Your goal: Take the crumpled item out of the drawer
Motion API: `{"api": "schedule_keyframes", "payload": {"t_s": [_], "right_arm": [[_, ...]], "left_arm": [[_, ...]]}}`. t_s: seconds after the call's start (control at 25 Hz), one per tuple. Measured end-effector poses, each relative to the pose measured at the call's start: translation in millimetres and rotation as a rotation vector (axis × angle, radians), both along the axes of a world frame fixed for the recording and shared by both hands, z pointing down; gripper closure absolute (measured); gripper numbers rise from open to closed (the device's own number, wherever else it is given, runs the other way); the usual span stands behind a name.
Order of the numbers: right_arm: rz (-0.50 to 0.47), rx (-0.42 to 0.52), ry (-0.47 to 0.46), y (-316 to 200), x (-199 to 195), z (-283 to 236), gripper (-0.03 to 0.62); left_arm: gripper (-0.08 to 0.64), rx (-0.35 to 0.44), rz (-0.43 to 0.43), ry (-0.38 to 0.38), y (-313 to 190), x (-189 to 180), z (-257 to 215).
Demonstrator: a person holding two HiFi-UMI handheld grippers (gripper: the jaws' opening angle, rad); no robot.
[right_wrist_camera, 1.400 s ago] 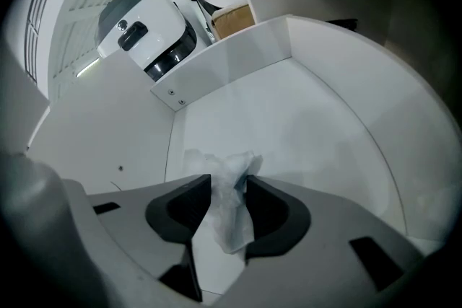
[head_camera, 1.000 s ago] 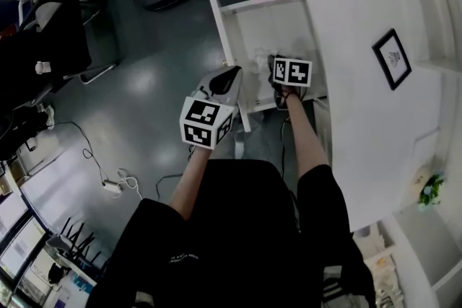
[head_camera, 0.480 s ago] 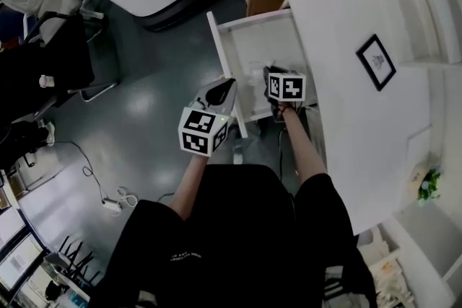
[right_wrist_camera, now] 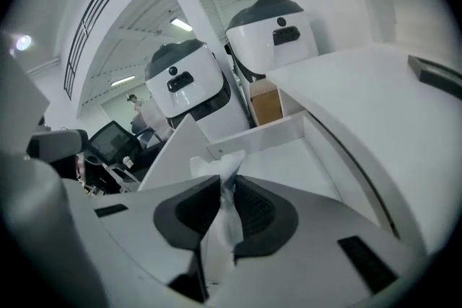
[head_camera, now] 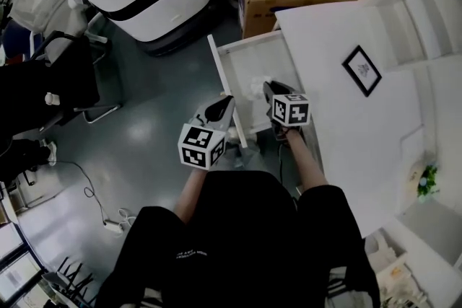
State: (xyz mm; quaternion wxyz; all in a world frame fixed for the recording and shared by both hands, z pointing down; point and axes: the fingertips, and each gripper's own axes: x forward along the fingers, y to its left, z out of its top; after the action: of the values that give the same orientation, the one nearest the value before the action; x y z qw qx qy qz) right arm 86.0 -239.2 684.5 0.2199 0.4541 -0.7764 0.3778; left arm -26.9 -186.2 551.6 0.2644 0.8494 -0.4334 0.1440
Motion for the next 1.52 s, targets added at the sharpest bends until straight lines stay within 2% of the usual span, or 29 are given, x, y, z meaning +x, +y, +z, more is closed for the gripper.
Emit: {"api": "schedule_keyframes", "payload": {"t_s": [0.56, 1.32, 1.52], "right_arm": [[-0.01, 0.261, -0.184, 10, 7, -129, 0.545], [-0.032, 0.58, -0.291, 19, 16, -260, 0.545], [-0.015, 0.657, -0.289, 16, 21, -288, 0.545]], "left_arm": [[0.561, 0.158, -0.026, 0.049, -2, -12, -66], [0.561, 0.353, -0.108, 0.041, -7, -43, -136], [0.561, 0.406, -0.138, 0.043, -11, -53, -154]]}}
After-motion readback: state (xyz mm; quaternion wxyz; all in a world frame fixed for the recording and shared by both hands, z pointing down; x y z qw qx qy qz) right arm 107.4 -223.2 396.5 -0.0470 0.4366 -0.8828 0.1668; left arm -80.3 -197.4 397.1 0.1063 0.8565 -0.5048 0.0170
